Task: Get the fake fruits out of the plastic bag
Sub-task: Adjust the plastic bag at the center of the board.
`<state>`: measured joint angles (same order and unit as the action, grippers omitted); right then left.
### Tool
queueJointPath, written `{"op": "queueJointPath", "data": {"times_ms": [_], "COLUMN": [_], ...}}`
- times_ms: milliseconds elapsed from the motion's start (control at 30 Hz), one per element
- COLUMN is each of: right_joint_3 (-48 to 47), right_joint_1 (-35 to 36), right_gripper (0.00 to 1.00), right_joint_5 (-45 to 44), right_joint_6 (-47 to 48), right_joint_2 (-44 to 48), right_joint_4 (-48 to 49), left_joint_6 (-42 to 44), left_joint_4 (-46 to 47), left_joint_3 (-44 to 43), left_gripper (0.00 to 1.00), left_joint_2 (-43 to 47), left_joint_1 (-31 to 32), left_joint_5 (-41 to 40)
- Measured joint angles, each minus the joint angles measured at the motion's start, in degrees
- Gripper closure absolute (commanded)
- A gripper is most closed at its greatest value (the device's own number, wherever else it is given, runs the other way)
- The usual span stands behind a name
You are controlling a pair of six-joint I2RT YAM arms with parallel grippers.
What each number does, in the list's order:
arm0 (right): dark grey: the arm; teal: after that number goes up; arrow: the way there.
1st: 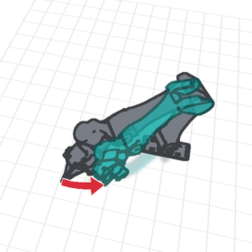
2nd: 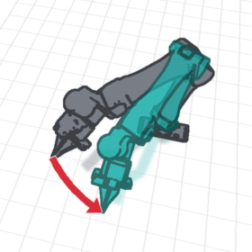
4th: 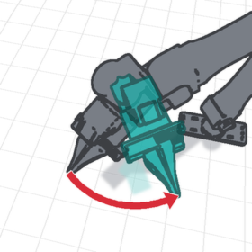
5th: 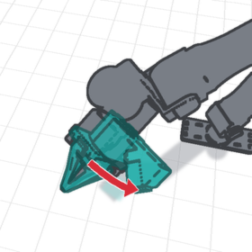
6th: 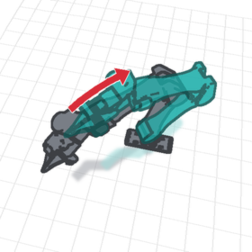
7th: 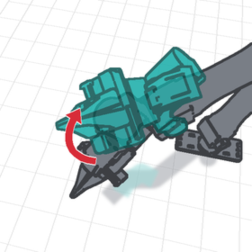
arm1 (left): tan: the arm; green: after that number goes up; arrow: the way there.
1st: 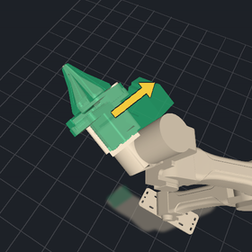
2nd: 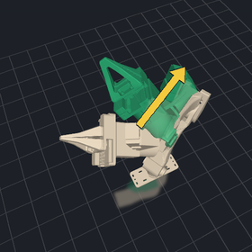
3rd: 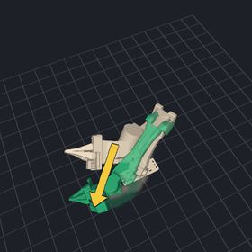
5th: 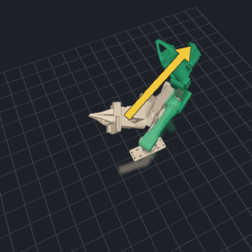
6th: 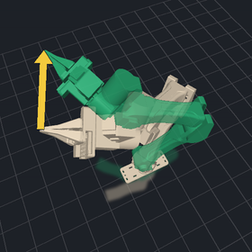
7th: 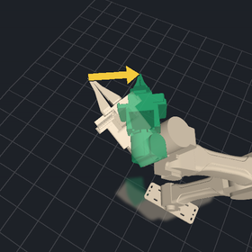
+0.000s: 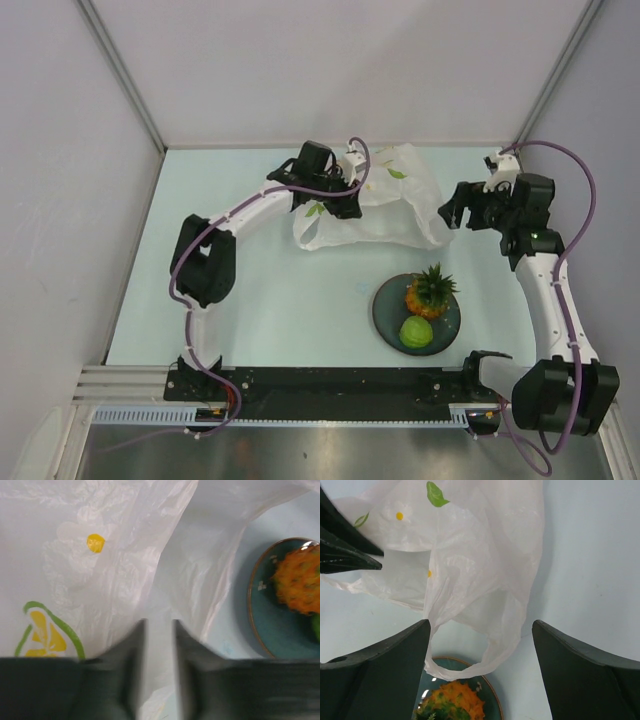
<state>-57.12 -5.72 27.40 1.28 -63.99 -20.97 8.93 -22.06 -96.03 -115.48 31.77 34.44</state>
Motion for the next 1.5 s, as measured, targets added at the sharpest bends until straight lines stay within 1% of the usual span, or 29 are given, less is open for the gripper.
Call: {"op": "queueJointPath", "data": {"times_ms": [33,67,133,167,200,267,333,433,500,567,667,833,900,933,967,1000,1033,1067,1100,1133,1167,1267,1367,1500], "right_joint_3": [0.0,0.0,0.0,0.0,-0.1,-0.2,-0.6,-1.2,-1.3,-1.3,-1.3,-1.5,-1.9,-2.2,-2.6,-3.0,-3.5,-3.8,-4.2,-4.8,-5.5,-10.6,-18.4,-26.7], "right_joint_1": [0.4,1.3,4.6,6.7,8.3,11.9,14.6,18.2,20.5,22.2,23.7,23.9,23.9,23.9,23.8,23.7,23.6,23.5,23.1,22.8,22.3,19.2,16.9,17.4], "right_gripper": [0.10,0.08,0.08,0.08,0.08,0.08,0.08,0.08,0.08,0.09,0.12,0.21,0.30,0.36,0.49,0.55,0.73,0.87,0.97,1.00,1.00,1.00,1.00,1.00], "right_joint_5": [0.0,0.0,-0.9,-1.1,-1.3,-1.6,-2.0,-4.1,-7.2,-10.3,-15.8,-22.6,-24.9,-25.9,-26.8,-27.4,-28.0,-28.3,-28.6,-28.5,-28.1,-24.3,-19.1,-9.7], "right_joint_6": [0.7,1.7,4.8,6.5,7.9,11.0,13.5,16.5,18.0,19.0,20.5,21.8,22.4,22.8,23.0,23.3,23.8,24.2,24.8,25.0,25.2,24.3,22.4,18.7], "right_joint_2": [0.2,0.4,0.7,0.7,0.7,0.4,-0.3,-2.4,-4.2,-6.1,-9.0,-12.1,-13.2,-13.7,-14.4,-15.1,-15.7,-16.2,-16.9,-17.6,-18.6,-22.6,-26.1,-26.1], "right_joint_4": [0.0,-0.1,-0.5,-0.9,-1.4,-2.5,-3.7,-4.3,-4.2,-4.0,-3.6,-3.0,-2.4,-2.0,-1.6,-1.1,-0.7,-0.2,0.2,0.8,1.4,2.3,2.7,3.2], "left_joint_6": [0.5,0.7,0.8,0.7,0.7,0.7,0.7,0.9,1.1,0.8,-1.4,-4.7,-5.6,-6.2,-7.0,-7.6,-8.2,-8.7,-9.1,-8.8,-9.1,-8.9,-8.0,-4.0], "left_joint_4": [-0.3,-0.4,-0.7,-0.8,-0.8,-0.8,-1.4,-0.7,-0.3,0.1,-0.5,-4.0,-5.7,-6.4,-7.1,-7.5,-8.1,-8.6,-9.2,-9.9,-10.3,-11.0,-10.7,-13.7], "left_joint_3": [0.0,-0.1,-0.1,0.2,0.9,3.7,6.4,9.7,11.9,14.0,16.5,18.4,17.8,17.3,16.8,16.4,16.1,15.9,15.4,14.4,13.2,8.3,5.0,3.2], "left_gripper": [0.37,0.27,0.22,0.12,0.07,0.02,0.00,0.00,0.00,0.00,0.00,0.00,0.00,0.06,0.13,0.21,0.44,0.58,0.84,0.93,1.00,1.00,1.00,1.00], "left_joint_2": [0.0,0.0,0.3,0.9,2.0,6.4,12.5,22.2,27.1,30.1,29.4,20.7,17.2,15.4,13.6,12.2,11.1,10.3,9.6,9.0,8.6,8.3,9.7,15.1], "left_joint_1": [0.0,0.0,-0.1,-0.2,-0.3,-0.5,-0.6,-0.7,-0.8,-0.9,-1.1,-1.7,-1.8,-1.9,-1.9,-2.0,-2.1,-2.4,-2.7,-3.3,-4.1,-7.7,-12.2,-16.7], "left_joint_5": [-1.0,-1.8,-3.9,-5.2,-6.4,-10.0,-13.7,-19.6,-23.4,-26.9,-31.3,-33.5,-34.0,-34.3,-34.4,-34.4,-34.4,-34.1,-33.6,-32.4,-31.1,-25.9,-20.2,-15.7]}}
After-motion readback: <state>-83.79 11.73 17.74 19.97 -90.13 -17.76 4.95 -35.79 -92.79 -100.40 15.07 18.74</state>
